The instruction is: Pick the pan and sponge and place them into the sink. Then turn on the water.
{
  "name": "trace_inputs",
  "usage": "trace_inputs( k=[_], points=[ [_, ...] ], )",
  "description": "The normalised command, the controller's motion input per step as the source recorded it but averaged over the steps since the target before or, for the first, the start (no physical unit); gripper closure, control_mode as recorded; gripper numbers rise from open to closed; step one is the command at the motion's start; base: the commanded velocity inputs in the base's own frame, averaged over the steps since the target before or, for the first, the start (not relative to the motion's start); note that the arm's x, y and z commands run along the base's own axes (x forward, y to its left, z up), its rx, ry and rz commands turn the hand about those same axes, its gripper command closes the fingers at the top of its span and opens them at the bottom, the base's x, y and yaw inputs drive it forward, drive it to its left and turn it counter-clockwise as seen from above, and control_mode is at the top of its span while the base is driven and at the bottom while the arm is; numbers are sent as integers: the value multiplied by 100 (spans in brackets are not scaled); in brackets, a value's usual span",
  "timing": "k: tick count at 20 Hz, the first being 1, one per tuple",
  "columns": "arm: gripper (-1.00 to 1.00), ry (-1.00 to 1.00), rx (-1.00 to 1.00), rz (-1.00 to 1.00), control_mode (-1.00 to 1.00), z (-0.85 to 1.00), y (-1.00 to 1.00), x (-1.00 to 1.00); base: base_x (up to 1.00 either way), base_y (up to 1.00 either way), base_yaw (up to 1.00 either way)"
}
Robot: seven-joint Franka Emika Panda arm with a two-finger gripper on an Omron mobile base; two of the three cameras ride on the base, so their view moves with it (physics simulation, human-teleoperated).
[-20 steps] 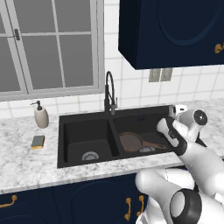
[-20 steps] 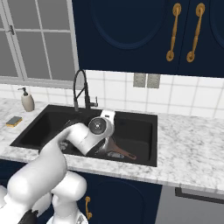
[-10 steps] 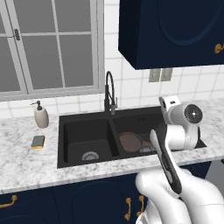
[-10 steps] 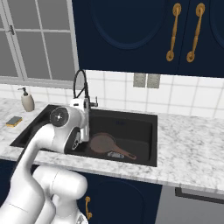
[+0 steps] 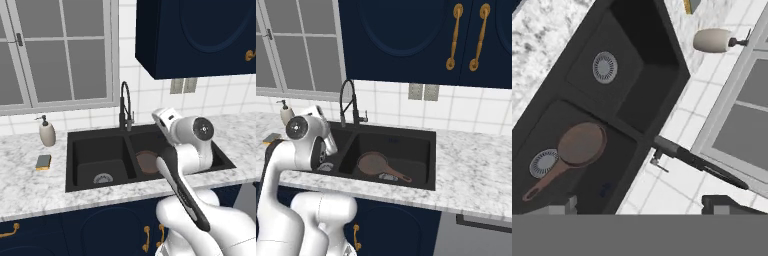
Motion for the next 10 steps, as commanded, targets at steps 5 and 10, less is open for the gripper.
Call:
trace_inputs(
  k=[5,10],
  points=[
    [-100,11,-19,33,-100,43,86,-12,0,0,0],
    [-100,11,-25,23,-100,22,95,0,0,0,0]
  ],
)
